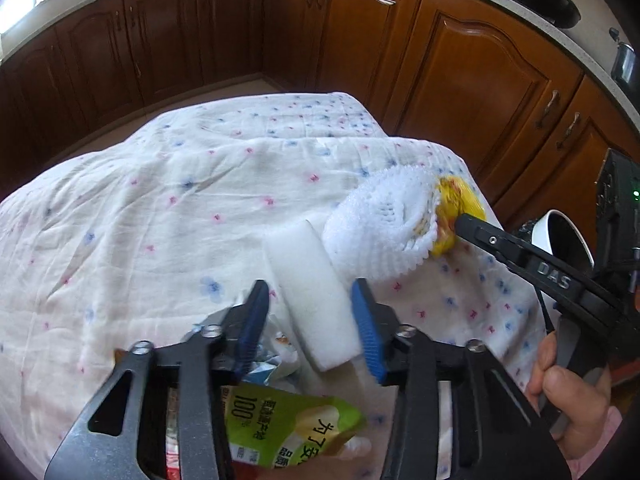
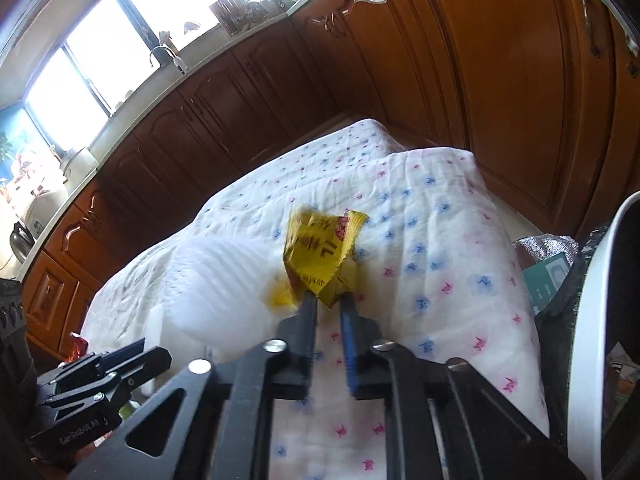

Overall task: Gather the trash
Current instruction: 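Grasp the white foam block with the left gripper while the right gripper grasps the yellow wrapper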

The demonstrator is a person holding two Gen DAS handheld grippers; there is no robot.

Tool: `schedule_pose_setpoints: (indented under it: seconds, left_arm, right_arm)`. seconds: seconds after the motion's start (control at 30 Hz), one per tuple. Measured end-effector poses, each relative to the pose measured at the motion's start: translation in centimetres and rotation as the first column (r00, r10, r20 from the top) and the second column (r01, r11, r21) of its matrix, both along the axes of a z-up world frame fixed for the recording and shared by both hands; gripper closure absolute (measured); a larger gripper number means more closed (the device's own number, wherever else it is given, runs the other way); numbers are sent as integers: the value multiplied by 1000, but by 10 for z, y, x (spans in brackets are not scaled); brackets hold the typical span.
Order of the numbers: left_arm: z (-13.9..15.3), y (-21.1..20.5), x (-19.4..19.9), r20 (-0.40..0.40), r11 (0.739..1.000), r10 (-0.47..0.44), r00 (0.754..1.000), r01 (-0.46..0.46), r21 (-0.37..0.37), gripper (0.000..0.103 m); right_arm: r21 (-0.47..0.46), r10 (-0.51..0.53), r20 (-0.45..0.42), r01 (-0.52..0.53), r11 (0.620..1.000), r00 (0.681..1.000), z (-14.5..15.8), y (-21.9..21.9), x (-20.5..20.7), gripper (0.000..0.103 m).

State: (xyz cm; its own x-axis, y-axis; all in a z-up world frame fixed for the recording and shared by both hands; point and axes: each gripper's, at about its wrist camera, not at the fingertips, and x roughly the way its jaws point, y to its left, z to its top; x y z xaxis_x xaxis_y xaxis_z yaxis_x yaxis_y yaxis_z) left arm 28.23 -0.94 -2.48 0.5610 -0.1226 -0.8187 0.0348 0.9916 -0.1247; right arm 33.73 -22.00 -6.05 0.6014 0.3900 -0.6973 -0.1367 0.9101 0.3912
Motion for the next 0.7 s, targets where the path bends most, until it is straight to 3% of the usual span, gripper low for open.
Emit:
schedule_pose_setpoints:
  seconds: [0.1,0.4,0.7]
  left_arm:
    - [2,-5,-2,16,1000,-8,1000,8,6,73]
    - [30,-2,-25,87,997,-20,996,27,-79,75]
    - [54,-24,-53,132,984,-97,987,114,-134,75]
  right_arm:
    - [-1,0,26,0,1000,1000,7,-5,-10,100]
    - [-4,8,90,-8,1000,996,33,-15,-50,100]
    - [3,-47,123,47,999,991,46,-48,-97,100]
